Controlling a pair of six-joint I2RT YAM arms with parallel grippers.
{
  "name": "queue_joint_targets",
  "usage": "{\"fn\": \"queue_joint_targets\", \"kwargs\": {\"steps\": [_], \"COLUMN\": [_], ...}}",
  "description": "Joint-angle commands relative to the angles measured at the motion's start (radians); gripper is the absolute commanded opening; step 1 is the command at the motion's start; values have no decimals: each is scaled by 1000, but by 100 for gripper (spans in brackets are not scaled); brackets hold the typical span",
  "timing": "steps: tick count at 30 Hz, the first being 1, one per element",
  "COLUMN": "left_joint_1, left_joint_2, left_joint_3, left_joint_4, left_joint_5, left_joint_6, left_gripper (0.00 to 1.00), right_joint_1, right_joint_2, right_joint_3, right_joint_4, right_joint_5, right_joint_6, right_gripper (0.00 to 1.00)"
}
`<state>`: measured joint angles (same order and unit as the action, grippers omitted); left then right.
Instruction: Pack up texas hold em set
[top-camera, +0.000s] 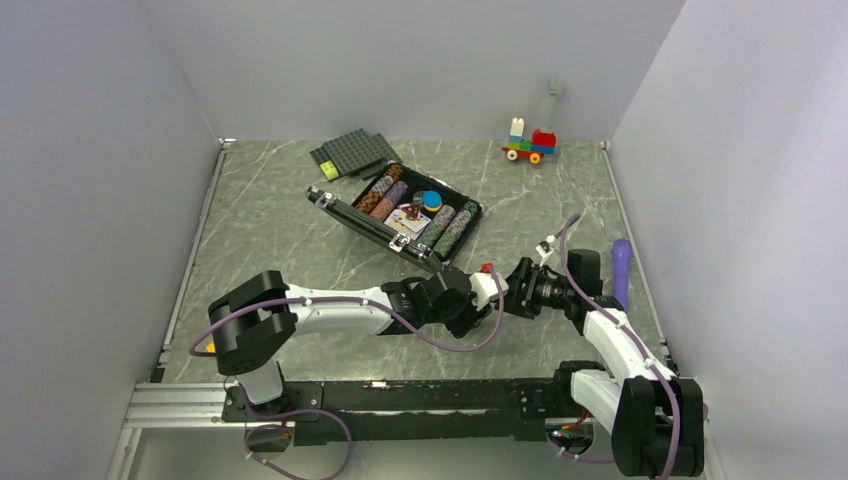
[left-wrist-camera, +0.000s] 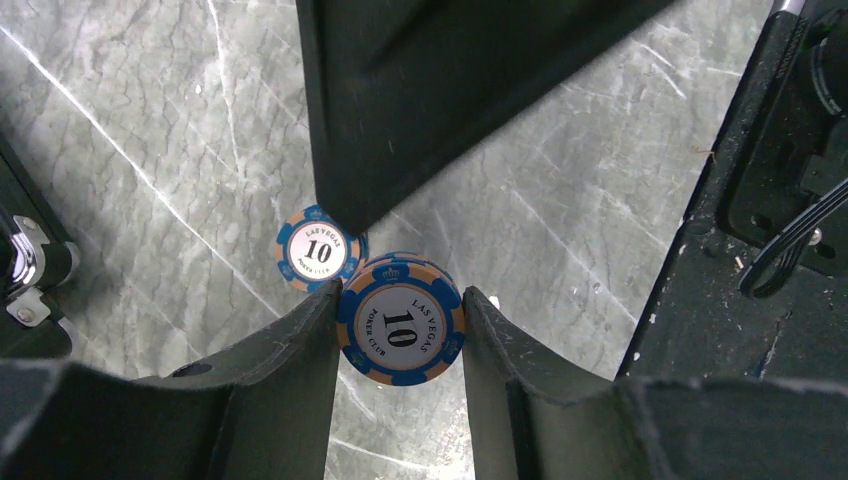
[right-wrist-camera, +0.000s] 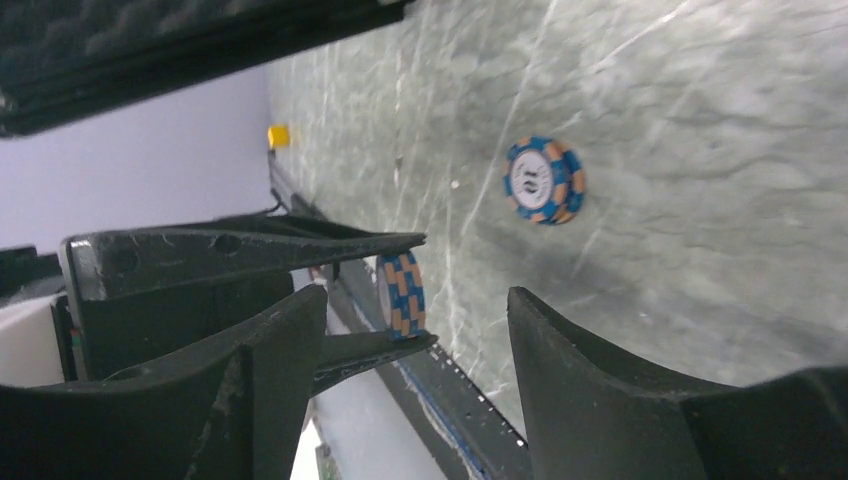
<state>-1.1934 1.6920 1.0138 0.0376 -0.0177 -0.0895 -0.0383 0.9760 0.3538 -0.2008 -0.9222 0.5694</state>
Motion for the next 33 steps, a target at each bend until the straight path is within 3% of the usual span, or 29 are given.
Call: {"fn": "queue_joint_targets", "kwargs": {"steps": [1, 14, 22, 26, 30, 31, 33], "left_joint_1": [0, 0, 0, 0, 3, 6, 13], "left_joint_2": [-59, -88, -96, -94, -96, -95, -104], "left_joint_3": [-5, -24, -33, -28, -31, -29, -36], "left_joint_4": [90, 139, 161, 155, 153, 145, 143], "left_joint_5": [37, 25, 21, 21, 34, 45, 57], "left_joint_6": [33, 45, 48, 50, 40, 39, 34], "left_gripper": [0, 0, 0, 0, 0, 7, 45], "right_joint_1": [66, 151, 164, 165, 166, 165, 165], "right_joint_2": [17, 59, 53, 52, 39, 30, 2], "right_joint_3": [-1, -23, -27, -25, -15, -12, -10], "right_joint_4": [64, 159, 175, 175, 155, 145, 148], "right_joint_5": [-80, -138, -151, -150, -134, -121, -87], "right_joint_6": [15, 60, 55, 46, 31, 28, 33], "right_gripper": [69, 55, 39, 25, 0, 0, 0]}}
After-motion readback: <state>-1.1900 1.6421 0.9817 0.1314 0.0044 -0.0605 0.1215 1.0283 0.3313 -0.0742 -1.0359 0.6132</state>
